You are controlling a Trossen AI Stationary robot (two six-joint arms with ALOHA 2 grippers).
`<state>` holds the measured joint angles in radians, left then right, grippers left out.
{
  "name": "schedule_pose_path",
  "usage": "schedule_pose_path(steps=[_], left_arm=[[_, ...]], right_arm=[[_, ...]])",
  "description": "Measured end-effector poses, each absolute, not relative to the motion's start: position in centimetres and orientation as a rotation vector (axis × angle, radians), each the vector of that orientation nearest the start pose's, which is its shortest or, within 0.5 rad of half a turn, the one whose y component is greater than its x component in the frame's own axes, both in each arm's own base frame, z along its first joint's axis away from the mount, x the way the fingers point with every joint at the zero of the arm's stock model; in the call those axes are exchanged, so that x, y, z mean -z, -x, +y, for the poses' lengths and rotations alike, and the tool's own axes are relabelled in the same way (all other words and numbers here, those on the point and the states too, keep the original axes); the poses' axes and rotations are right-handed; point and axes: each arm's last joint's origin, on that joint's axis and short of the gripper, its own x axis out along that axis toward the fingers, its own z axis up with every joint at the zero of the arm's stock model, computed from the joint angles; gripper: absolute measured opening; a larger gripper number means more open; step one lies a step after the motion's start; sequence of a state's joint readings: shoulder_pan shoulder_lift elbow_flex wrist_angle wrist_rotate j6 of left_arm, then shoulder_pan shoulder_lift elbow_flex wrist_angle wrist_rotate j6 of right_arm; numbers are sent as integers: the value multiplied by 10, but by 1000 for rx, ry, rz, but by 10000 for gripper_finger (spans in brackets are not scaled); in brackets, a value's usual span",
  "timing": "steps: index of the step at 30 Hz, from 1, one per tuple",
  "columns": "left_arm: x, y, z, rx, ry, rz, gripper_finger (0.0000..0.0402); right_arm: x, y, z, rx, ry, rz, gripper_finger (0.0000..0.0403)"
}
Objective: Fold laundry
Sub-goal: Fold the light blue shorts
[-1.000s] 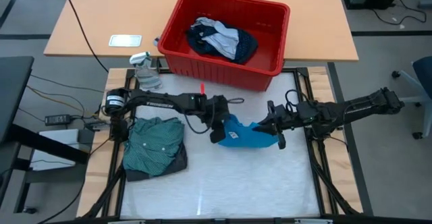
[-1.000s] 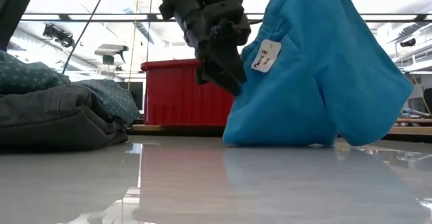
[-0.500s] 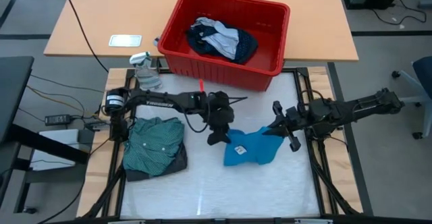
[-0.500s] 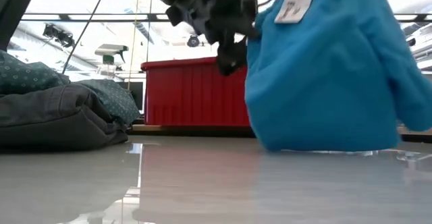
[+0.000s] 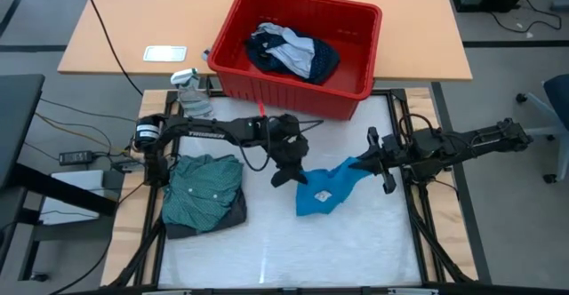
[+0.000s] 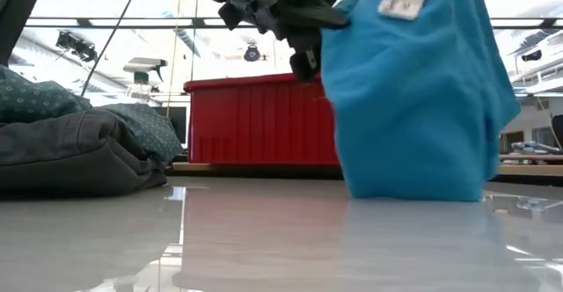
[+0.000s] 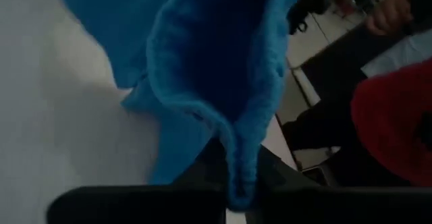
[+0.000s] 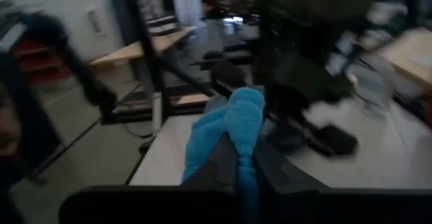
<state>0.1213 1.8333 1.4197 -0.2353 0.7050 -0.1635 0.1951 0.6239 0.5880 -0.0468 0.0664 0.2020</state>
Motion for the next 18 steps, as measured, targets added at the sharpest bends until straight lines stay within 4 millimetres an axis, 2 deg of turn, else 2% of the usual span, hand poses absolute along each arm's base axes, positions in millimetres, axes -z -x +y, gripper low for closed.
schedule_pose_path(steps=[5, 9, 12, 18], left_arm=[[-283, -381, 52, 315, 616, 749, 13], [-311, -358, 52, 177, 720, 741, 12], [-331, -348, 34, 156, 893, 734, 11], [-359, -328, -31, 178, 1067, 751, 11]], right_arm=[[-292, -143, 20, 136, -407, 149, 16], [-288, -145, 16, 303, -484, 134, 16], [-289, -149, 18, 269, -615, 111, 16], [-301, -156, 42, -72, -920, 94, 16]])
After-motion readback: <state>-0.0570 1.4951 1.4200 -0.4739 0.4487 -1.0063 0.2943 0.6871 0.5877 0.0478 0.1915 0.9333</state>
